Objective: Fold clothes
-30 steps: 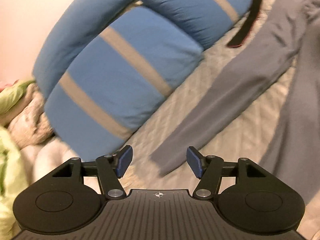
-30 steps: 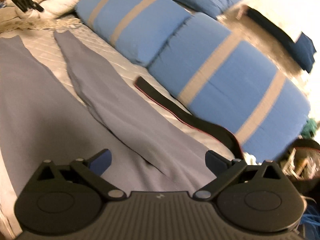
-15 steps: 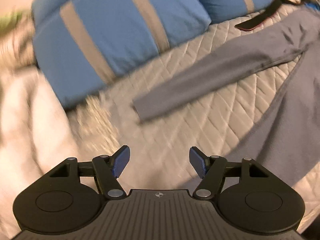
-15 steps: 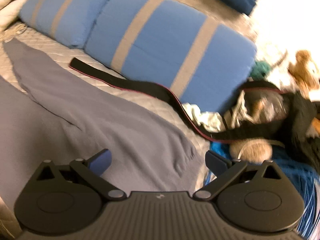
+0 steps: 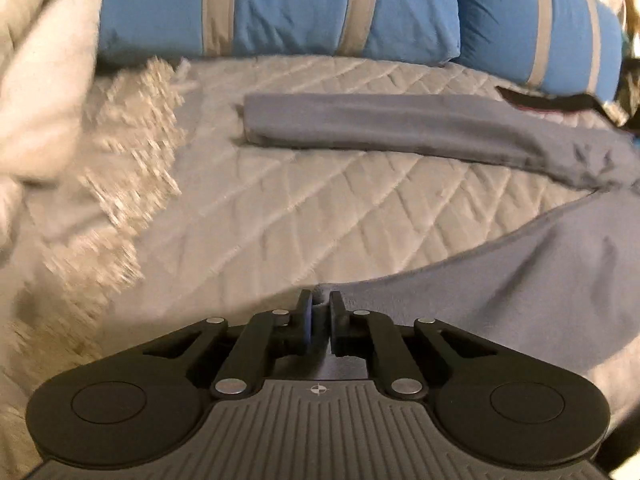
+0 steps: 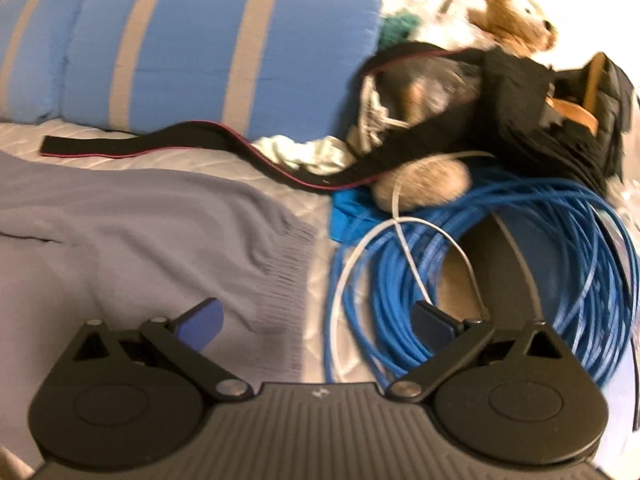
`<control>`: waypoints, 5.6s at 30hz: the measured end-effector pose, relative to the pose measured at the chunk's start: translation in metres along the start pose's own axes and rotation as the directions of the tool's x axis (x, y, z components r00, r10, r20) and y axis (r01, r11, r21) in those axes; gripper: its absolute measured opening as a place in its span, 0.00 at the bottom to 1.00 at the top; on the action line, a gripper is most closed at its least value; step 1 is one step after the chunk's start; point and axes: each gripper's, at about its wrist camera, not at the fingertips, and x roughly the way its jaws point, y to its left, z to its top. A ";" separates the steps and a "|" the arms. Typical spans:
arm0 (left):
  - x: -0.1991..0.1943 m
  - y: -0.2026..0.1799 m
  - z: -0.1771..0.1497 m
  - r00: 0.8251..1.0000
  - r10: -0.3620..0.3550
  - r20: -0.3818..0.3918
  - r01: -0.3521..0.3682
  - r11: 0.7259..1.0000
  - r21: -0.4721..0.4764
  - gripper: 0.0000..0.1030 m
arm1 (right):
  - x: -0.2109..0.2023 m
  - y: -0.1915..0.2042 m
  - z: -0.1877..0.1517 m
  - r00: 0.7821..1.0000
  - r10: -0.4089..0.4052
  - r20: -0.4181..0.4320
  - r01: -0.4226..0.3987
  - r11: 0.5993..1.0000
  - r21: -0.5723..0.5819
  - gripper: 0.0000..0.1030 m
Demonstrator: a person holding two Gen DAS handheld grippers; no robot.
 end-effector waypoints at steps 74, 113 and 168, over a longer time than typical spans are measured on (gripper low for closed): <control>0.140 -0.013 0.149 0.979 0.117 0.166 -0.128 0.990 0.058 0.03 | 0.158 0.038 0.072 0.973 0.202 0.108 -0.194 0.978 -0.081 0.96; -0.048 0.017 -0.034 0.880 -0.002 0.475 0.037 0.997 -0.065 0.03 | -0.084 0.040 -0.084 0.944 0.261 0.205 -0.218 0.954 -0.208 0.01; 0.037 -0.488 -0.024 0.936 -0.014 0.352 -0.322 0.375 0.869 0.03 | -0.073 0.052 -0.027 0.980 0.097 0.173 0.091 0.554 -0.828 0.10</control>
